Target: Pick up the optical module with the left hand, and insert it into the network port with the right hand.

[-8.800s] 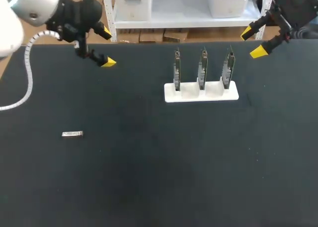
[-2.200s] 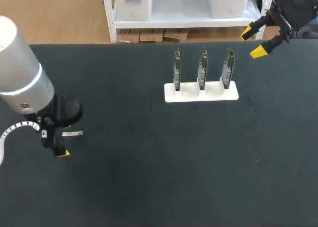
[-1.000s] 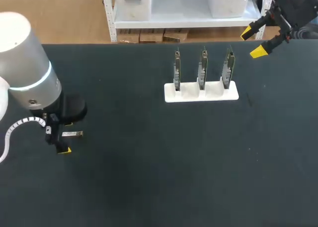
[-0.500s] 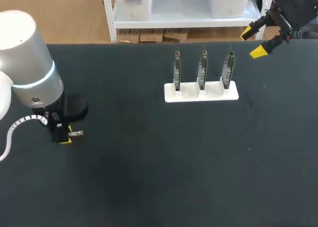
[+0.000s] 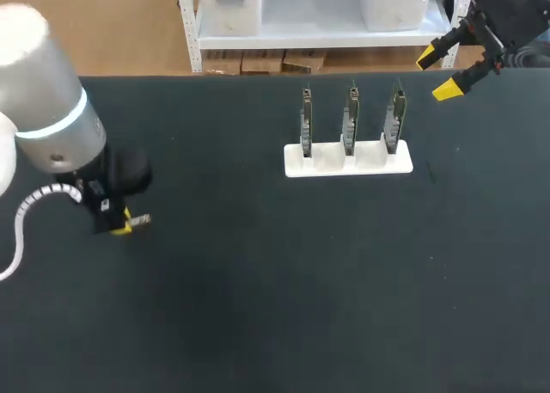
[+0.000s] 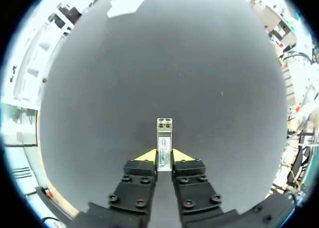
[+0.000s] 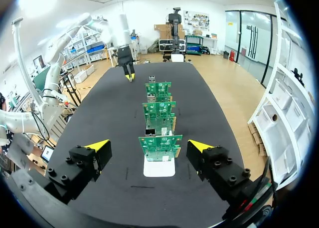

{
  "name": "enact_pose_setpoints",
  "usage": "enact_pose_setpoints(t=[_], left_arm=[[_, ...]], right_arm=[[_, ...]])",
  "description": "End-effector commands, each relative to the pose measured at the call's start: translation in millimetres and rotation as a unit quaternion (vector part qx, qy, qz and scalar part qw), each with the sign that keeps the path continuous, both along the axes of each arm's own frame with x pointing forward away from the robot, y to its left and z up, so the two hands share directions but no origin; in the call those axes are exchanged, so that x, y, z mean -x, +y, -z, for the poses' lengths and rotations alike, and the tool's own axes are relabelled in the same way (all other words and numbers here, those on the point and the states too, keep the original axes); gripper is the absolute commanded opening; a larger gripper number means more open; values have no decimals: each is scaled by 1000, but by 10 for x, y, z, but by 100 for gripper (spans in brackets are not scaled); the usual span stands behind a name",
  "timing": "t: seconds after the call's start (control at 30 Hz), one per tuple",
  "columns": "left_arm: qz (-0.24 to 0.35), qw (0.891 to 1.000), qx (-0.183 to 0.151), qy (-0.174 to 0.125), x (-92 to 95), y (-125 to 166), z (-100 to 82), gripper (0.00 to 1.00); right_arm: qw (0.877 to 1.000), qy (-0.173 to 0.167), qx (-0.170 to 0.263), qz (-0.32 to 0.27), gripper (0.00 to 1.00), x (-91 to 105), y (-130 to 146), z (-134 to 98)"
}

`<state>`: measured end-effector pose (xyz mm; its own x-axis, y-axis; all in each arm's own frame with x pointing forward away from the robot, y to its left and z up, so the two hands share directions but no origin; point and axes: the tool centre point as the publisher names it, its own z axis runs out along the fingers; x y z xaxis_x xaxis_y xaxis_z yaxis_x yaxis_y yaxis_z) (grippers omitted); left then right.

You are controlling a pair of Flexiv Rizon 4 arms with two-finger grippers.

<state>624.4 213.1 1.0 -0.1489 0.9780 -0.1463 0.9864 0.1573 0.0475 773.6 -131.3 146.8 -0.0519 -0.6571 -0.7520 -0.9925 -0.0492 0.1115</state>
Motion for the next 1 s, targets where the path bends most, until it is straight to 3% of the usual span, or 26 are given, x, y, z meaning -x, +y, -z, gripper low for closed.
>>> enact_pose_setpoints(t=[0.03, 0.13, 0.5, 0.57, 0.8, 0.9, 1.0], left_arm=[[1, 998, 67, -8, 5, 116, -255, 0], [-6, 995, 100, -9, -34, 133, -390, 0], [-12, 995, 94, -13, -49, 150, -417, 0], [-14, 994, 106, -22, -82, 232, -507, 0], [20, 975, 219, -29, -65, -143, -1011, 0], [49, 958, 283, -17, -3, -356, -1223, 0], [73, 945, 318, -9, 36, -492, -1367, 0]], right_arm=[[1000, -1, 0, 1, 100, 7, 0, 1], [1000, -1, 0, 1, 100, 7, 0, 1], [1000, -1, 0, 1, 100, 7, 0, 1], [1000, -1, 0, 1, 100, 7, 0, 1], [1000, -1, 0, 1, 100, 7, 0, 1], [1000, -1, 0, 1, 100, 7, 0, 1], [1000, -1, 0, 1, 100, 7, 0, 1]])
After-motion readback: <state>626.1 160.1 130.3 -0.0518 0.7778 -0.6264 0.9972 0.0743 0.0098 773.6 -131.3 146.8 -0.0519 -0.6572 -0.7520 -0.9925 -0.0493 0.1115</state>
